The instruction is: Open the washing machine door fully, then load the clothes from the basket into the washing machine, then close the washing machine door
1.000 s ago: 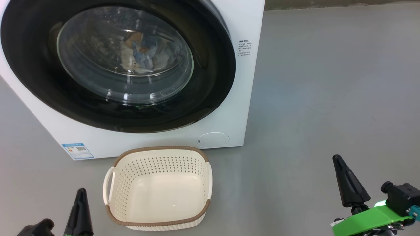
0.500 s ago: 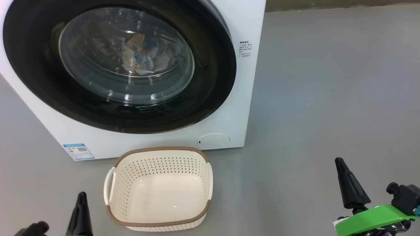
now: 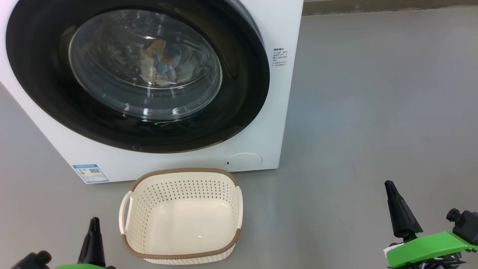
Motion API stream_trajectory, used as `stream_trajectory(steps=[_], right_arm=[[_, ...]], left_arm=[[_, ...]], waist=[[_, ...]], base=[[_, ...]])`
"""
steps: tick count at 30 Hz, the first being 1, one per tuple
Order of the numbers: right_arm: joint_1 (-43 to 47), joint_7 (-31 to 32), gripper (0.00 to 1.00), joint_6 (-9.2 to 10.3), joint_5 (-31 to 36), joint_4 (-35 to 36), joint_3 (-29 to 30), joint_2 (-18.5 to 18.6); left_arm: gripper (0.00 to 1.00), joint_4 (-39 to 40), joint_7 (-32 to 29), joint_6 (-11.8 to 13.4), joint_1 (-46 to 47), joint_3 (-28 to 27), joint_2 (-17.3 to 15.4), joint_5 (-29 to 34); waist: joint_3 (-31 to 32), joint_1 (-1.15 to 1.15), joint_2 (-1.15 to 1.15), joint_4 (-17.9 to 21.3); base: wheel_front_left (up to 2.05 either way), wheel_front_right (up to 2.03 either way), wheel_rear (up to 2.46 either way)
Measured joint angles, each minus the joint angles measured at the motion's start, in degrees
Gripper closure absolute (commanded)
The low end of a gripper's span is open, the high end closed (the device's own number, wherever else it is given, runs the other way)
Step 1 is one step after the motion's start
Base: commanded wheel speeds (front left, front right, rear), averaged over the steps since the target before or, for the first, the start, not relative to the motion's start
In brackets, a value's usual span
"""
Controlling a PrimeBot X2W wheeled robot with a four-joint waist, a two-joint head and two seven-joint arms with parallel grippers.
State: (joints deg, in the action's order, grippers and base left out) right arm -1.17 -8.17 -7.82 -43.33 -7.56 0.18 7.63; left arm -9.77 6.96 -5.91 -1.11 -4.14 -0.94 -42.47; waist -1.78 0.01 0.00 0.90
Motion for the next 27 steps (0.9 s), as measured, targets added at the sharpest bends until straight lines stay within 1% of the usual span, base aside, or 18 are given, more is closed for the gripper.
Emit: stream_trajectory(steps=[3, 8, 27], right_arm=[[-0.03, 0.33, 1.00, 0.00, -2.08, -0.30, 0.21, -0.11], [-0.08, 1.07, 1.00, 0.00, -4.22, -0.65, 0.44, -0.18], [-0.34, 4.13, 1.00, 0.01, -17.17, -2.57, 1.68, -0.94]], left_arm=[[1.00, -0.22, -0.51, -0.41, 0.20, -0.01, -0.01, -2.05], [1.00, -0.54, -1.03, -0.41, 0.20, -0.02, -0.02, -4.44], [1.00, -1.80, -4.53, -0.48, 1.39, -0.11, -0.16, -16.78]], waist=[[0.06, 0.00, 0.00, -0.03], [0.14, 0.00, 0.00, -0.08], [0.54, 0.00, 0.00, -0.30]], base=[[0.00, 0.00, 0.00], [0.00, 0.00, 0.00], [0.00, 0.00, 0.00]])
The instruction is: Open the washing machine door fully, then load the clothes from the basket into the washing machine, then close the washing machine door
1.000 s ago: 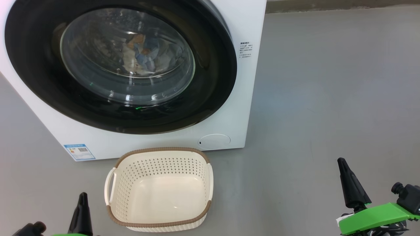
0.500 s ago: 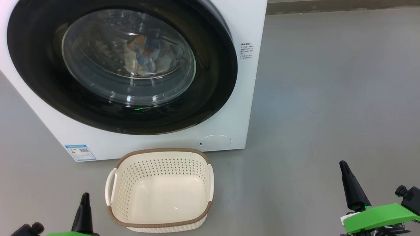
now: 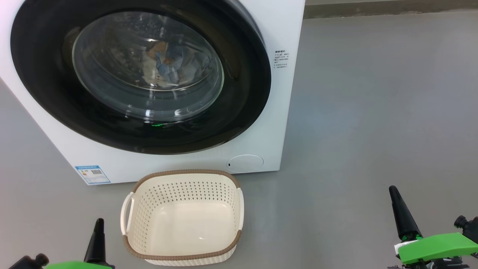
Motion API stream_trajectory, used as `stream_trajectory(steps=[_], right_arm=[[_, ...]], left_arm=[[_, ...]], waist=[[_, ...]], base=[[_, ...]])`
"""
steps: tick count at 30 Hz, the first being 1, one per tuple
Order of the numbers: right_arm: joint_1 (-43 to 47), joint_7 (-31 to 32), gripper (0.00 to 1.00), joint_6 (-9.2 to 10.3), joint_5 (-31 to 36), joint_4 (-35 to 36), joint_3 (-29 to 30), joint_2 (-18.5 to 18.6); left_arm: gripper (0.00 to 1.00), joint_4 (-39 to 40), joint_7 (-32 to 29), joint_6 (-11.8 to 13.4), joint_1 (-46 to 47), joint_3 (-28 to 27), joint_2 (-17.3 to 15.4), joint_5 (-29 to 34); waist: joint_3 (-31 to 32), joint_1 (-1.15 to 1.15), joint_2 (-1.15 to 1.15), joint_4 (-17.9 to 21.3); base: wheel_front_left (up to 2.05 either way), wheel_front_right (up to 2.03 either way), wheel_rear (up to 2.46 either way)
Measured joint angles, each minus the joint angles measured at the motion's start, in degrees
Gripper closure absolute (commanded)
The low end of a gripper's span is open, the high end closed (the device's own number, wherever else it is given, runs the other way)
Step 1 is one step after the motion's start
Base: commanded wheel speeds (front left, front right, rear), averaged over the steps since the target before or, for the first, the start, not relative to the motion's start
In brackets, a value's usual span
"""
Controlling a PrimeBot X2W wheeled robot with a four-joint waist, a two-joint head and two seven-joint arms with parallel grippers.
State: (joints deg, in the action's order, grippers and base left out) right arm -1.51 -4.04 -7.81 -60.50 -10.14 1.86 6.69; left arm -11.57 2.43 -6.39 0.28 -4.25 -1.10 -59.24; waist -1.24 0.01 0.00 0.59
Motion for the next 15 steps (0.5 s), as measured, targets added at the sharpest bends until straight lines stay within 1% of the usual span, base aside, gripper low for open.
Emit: stream_trajectory(steps=[15], right_arm=[[-0.92, 2.46, 1.00, 0.24, -9.09, -1.47, 0.99, -0.91]], left_arm=[[1.00, -1.08, -2.52, -0.11, 0.98, -0.08, -0.08, -9.15]], waist=[[0.30, 0.00, 0.00, -0.17]], base=[[0.00, 0.00, 0.00]])
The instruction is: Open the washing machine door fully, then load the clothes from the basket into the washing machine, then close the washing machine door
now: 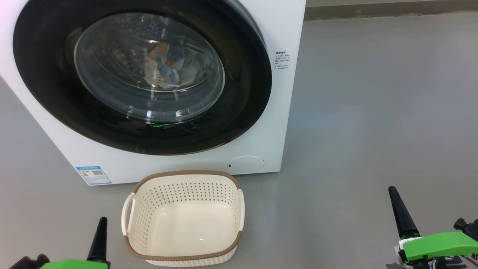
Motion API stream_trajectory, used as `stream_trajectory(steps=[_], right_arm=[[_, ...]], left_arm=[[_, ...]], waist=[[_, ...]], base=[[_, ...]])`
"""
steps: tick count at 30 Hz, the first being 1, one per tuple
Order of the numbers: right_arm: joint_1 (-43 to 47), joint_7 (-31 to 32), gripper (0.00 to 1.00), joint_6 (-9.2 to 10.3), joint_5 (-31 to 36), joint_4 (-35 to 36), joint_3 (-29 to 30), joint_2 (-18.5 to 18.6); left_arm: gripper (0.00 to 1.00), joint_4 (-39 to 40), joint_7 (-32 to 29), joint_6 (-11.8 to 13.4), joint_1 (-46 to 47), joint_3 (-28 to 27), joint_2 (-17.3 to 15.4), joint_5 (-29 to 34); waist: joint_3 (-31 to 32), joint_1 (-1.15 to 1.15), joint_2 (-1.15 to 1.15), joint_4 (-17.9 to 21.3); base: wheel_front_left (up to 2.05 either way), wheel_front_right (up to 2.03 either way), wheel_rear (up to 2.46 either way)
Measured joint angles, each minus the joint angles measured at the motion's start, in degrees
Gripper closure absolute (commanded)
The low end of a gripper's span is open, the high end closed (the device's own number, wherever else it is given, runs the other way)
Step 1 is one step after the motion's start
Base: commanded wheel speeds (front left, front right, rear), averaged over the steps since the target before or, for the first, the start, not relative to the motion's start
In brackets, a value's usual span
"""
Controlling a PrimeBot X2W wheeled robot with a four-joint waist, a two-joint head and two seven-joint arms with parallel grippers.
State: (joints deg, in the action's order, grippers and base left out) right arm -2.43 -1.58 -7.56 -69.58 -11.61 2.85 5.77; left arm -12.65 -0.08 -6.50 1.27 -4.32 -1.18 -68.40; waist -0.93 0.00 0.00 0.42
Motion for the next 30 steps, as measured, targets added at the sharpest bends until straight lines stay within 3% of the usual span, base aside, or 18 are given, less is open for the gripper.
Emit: stream_trajectory(steps=[30], right_arm=[[-0.34, 5.12, 1.00, 0.01, -18.71, -2.88, 2.30, -1.53]], left_arm=[[1.00, -1.89, -4.57, -0.40, 1.76, -0.16, -0.21, -18.56]], waist=[[0.61, 0.00, 0.00, -0.34]], base=[[0.00, 0.00, 0.00]])
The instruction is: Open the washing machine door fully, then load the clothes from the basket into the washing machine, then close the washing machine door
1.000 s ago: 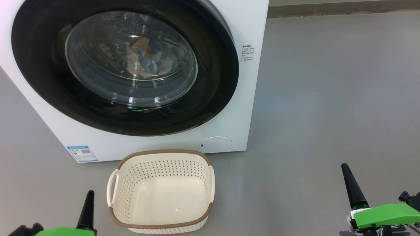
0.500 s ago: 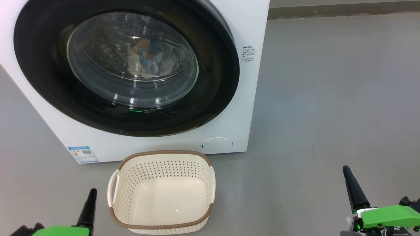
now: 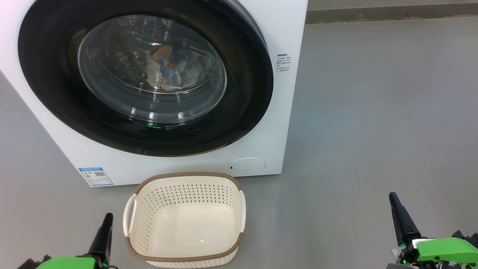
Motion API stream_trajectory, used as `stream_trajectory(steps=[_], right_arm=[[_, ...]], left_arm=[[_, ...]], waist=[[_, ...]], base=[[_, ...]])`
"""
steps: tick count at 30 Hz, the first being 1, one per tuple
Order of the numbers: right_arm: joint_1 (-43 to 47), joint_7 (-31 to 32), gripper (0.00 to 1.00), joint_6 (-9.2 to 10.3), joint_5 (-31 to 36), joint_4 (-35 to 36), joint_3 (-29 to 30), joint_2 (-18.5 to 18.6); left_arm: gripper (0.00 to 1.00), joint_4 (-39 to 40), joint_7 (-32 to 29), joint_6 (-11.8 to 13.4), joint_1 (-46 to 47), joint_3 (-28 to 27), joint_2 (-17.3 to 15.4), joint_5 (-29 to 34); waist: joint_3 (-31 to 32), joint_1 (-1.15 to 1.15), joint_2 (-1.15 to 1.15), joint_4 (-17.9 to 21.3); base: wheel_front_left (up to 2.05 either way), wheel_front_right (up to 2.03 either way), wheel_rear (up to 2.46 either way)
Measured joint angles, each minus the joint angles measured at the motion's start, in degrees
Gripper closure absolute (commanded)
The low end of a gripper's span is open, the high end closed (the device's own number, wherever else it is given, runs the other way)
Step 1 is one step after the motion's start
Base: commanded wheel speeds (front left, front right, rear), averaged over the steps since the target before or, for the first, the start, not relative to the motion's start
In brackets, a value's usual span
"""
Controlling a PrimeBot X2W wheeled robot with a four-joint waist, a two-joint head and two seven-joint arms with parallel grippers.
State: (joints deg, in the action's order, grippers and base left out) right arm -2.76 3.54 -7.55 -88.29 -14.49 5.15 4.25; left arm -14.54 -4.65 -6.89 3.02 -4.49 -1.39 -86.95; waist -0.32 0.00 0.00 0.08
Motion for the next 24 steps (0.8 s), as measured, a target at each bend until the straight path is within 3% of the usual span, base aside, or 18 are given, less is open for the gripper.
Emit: stream_trajectory(steps=[8, 24], right_arm=[[-0.94, 1.24, 1.00, 0.01, -4.58, -0.73, 0.80, -0.37], [-1.05, 1.42, 1.00, 0.15, -4.81, -0.86, 1.08, -0.53]], left_arm=[[1.00, -0.47, -1.48, -0.01, 0.76, -0.04, -0.03, -4.75], [1.00, -0.56, -1.48, -0.01, 0.77, -0.04, -0.07, -4.75]], waist=[[0.15, 0.00, 0.00, -0.08], [0.15, 0.00, 0.00, -0.08]], base=[[0.00, 0.00, 0.00], [0.00, 0.00, 0.00]])
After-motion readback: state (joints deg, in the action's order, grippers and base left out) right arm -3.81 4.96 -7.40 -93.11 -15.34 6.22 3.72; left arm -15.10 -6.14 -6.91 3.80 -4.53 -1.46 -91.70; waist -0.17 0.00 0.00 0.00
